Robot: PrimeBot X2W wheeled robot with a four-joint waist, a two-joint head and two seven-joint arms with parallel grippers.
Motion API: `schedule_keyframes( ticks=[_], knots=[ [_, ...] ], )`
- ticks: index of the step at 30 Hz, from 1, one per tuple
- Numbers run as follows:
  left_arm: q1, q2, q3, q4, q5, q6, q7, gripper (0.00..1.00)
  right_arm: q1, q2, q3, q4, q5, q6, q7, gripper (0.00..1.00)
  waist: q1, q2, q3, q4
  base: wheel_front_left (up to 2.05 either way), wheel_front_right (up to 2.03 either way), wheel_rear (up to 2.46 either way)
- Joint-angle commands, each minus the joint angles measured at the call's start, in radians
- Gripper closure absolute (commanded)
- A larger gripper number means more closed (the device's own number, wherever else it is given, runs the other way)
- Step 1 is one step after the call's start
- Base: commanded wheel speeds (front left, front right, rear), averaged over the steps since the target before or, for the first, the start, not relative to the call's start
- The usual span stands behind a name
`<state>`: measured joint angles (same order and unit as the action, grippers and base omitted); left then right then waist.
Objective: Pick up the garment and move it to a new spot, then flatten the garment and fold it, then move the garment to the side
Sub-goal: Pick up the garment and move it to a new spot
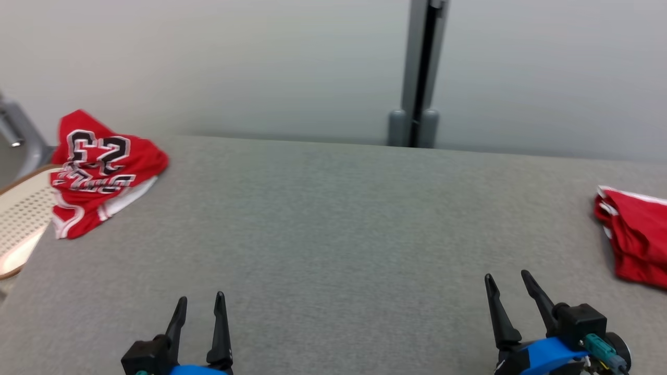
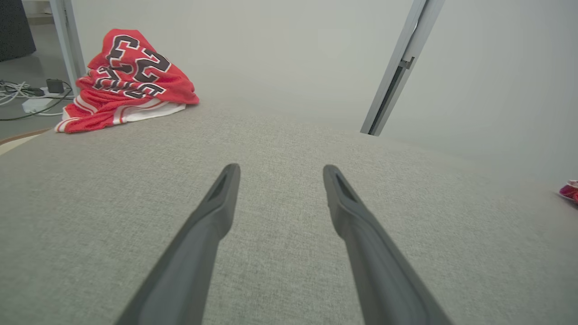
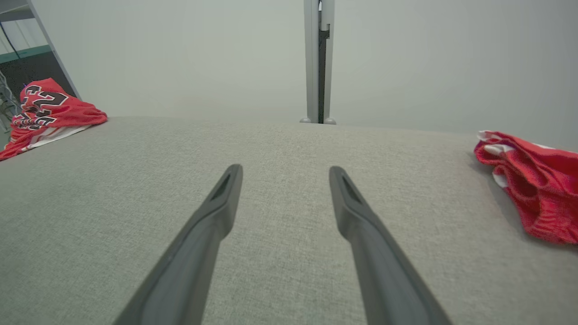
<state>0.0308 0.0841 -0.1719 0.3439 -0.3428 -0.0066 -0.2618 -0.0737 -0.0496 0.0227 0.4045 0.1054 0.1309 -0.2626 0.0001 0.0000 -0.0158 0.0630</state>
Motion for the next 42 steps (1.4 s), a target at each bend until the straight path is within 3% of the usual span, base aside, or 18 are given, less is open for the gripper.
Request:
schedule_keyframes(
  ticks=[1, 12, 20, 27, 34, 42],
  knots=[
    [-0.016, 0.001, 0.003, -0.004, 0.004, -0.002, -0.005, 0.00, 0.009, -0.002, -0.007, -0.007, -0.009, 0.000, -0.003, 0.00, -0.0001, 0.0000, 0.014, 0.043, 0.00, 0.00, 0.00],
    [-0.006, 0.016, 0.023, -0.018, 0.008, 0.005, -0.004, 0.00, 0.000, -0.002, 0.031, -0.004, 0.005, 0.000, -0.003, 0.00, -0.0001, 0.0000, 0.008, 0.325, 0.00, 0.00, 0.00],
    [0.013, 0.029, 0.026, -0.022, 0.004, 0.007, -0.003, 0.00, 0.003, -0.002, 0.087, 0.014, 0.026, 0.000, -0.003, 0.00, -0.0001, 0.0000, -0.012, 0.439, 0.00, 0.00, 0.00],
    [0.024, 0.033, 0.029, -0.036, -0.005, 0.015, -0.003, 0.00, -0.004, -0.002, 0.114, 0.011, 0.028, 0.000, -0.003, 0.00, -0.0001, 0.0000, -0.008, 0.446, 0.00, 0.00, 0.00],
    [-0.058, 0.063, 0.067, -0.088, -0.020, 0.016, -0.003, 0.00, -0.033, -0.003, 0.073, -0.025, -0.018, 0.000, -0.001, 0.00, -0.0001, 0.0000, 0.054, 0.401, 0.00, 0.00, 0.00],
    [-0.334, 0.211, 0.152, -0.149, -0.026, -0.003, 0.065, 0.00, -0.111, -0.003, 0.013, -0.124, -0.120, 0.000, 0.051, 0.00, -0.0001, 0.0000, 0.201, 0.320, 0.00, 0.00, 0.00]
  ],
)
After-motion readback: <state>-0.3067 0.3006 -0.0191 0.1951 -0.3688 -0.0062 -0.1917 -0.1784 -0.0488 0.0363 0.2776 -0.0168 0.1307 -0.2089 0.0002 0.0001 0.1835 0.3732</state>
